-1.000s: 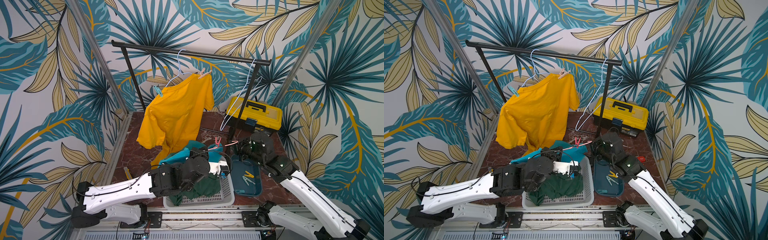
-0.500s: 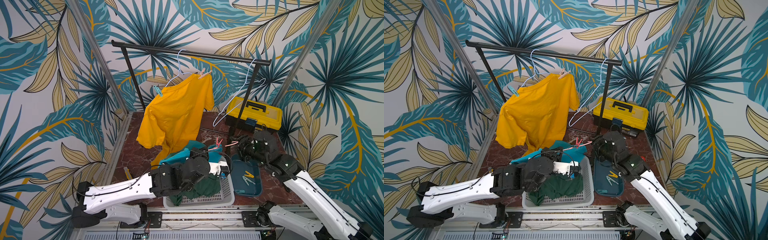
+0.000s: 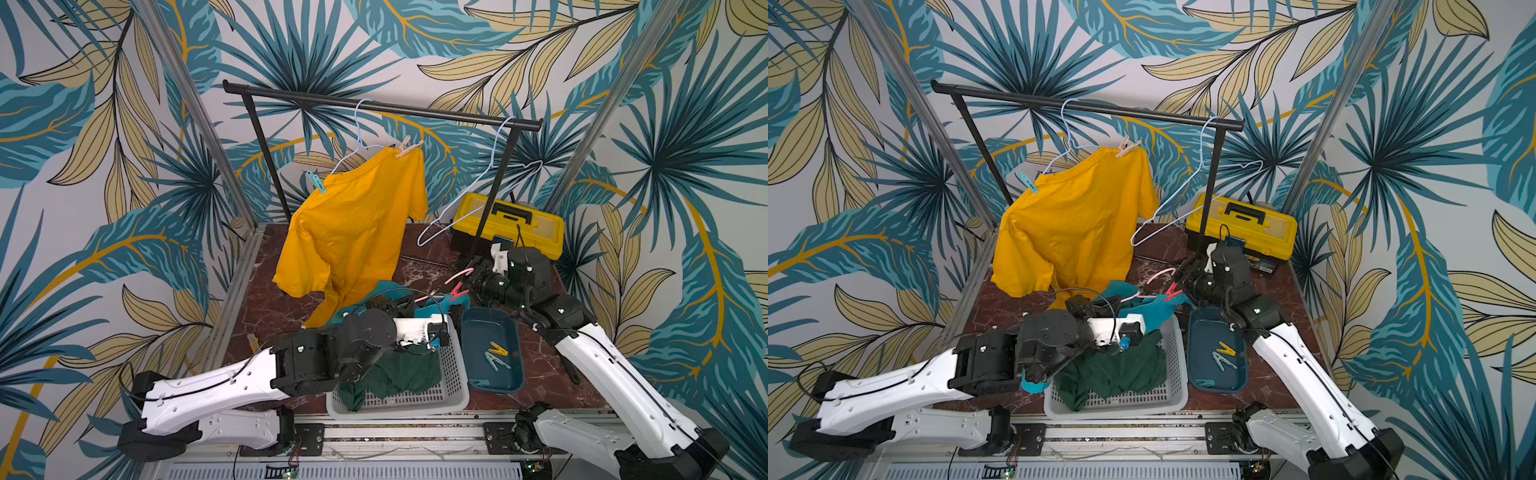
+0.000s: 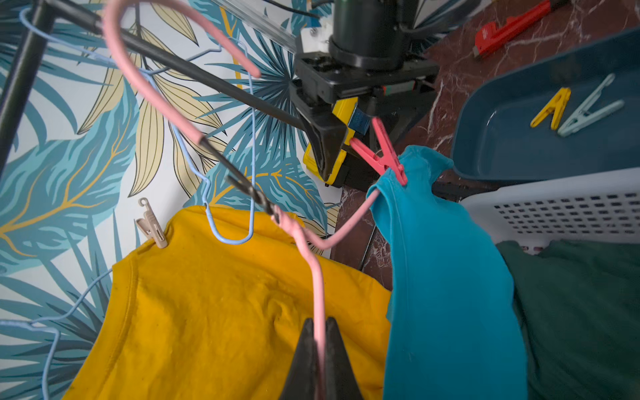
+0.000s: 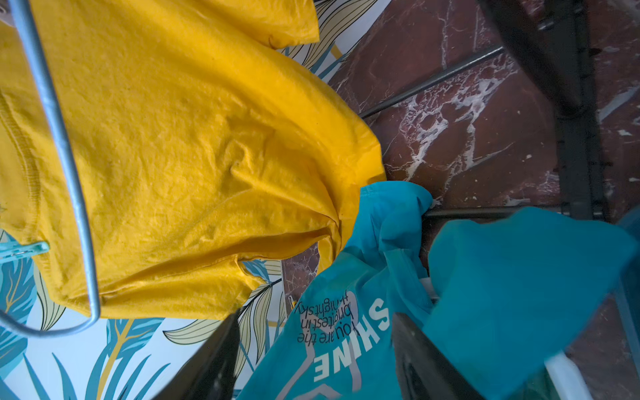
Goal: Remove the clothespins securing t-shirts to the hanger
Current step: Remove the clothespin from the hanger.
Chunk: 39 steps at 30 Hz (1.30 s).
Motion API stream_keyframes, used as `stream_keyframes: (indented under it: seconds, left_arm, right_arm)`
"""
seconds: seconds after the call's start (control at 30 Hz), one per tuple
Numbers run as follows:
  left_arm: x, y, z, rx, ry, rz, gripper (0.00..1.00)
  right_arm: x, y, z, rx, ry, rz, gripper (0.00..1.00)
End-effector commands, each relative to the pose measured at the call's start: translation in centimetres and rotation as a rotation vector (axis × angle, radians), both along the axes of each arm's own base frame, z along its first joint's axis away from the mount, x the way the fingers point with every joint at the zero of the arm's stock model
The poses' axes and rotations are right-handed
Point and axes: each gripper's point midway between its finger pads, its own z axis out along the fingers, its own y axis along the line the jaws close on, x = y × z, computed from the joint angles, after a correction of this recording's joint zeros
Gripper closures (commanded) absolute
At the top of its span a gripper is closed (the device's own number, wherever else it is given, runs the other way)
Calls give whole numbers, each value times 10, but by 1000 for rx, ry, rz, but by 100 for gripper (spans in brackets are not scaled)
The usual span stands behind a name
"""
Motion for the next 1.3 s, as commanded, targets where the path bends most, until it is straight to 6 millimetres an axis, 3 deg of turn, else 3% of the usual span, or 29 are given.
stream_keyframes:
  seconds: [0.0,0.23,0.4,0.6,0.73,1.1,1.27]
  left_arm:
    - [-8,-2,13,-106,59,-43,100]
    - [2,-2,2,-13,17,-13,100]
    - [24,1,-14,191,-92,73,100]
    - [42,-3,-40,460,-194,125,100]
    - [36,-12,-48,519,-218,83,100]
    - [27,-25,-66,661,-299,41,100]
    - [26,-29,-64,684,-320,31,100]
  right_arm:
    - [-5,8,1,-8,8,75,30]
    - [-19,0,2,12,83,35,17]
    - [-27,-16,2,-15,98,-38,13]
    - [-35,-25,-19,14,210,-119,13]
    - [-34,-16,-39,87,291,-133,13]
    - [-25,-12,-52,157,382,-195,14]
    - [-24,2,-73,192,483,-174,20]
